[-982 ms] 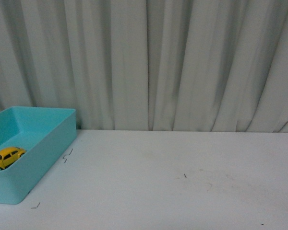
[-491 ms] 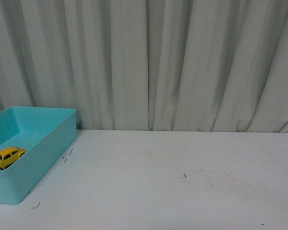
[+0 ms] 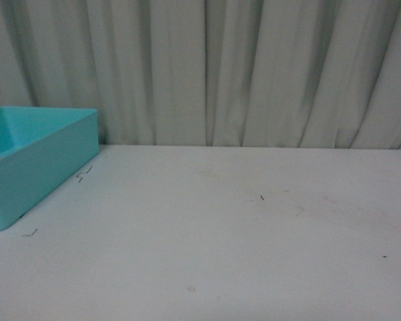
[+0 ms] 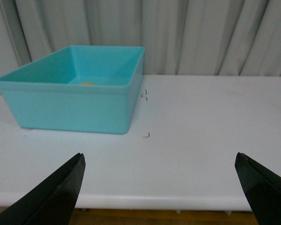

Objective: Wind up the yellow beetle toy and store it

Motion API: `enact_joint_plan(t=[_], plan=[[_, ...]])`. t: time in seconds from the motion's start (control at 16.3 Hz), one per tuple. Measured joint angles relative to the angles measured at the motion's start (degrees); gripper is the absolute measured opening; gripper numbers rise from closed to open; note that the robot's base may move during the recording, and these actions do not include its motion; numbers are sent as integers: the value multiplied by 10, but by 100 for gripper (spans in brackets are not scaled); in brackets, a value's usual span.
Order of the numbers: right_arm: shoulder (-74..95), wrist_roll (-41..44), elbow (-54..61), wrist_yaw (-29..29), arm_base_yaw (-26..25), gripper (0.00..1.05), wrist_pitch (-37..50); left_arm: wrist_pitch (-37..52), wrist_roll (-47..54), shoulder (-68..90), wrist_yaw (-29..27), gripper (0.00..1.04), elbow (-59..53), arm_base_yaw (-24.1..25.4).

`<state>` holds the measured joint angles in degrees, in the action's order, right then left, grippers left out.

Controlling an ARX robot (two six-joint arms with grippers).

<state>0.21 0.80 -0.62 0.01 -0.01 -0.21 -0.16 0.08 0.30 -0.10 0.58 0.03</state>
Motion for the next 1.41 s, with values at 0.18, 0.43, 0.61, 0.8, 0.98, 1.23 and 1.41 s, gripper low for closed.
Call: enact_joint_plan(t=[0.18,0.43,0.61,0.8,0.98,1.23,1.41], plan=[[0,0,0,0,0,98,0,0,0,0,1,98,0,0],[0,-2,0,0,0,98,0,0,0,0,1,98,0,0],[0,-2,0,0,0,98,0,0,-1,0,0,98,0,0],[0,-2,0,0,0,98,1,0,-1,0,0,98,0,0],[0,-2,0,0,0,98,0,0,-1,0,1,98,0,0],[0,-2,0,0,0,98,0,0,0,0,2,98,0,0],[0,-2,0,0,0,98,-2,-2,-1,0,1,98,0,0]])
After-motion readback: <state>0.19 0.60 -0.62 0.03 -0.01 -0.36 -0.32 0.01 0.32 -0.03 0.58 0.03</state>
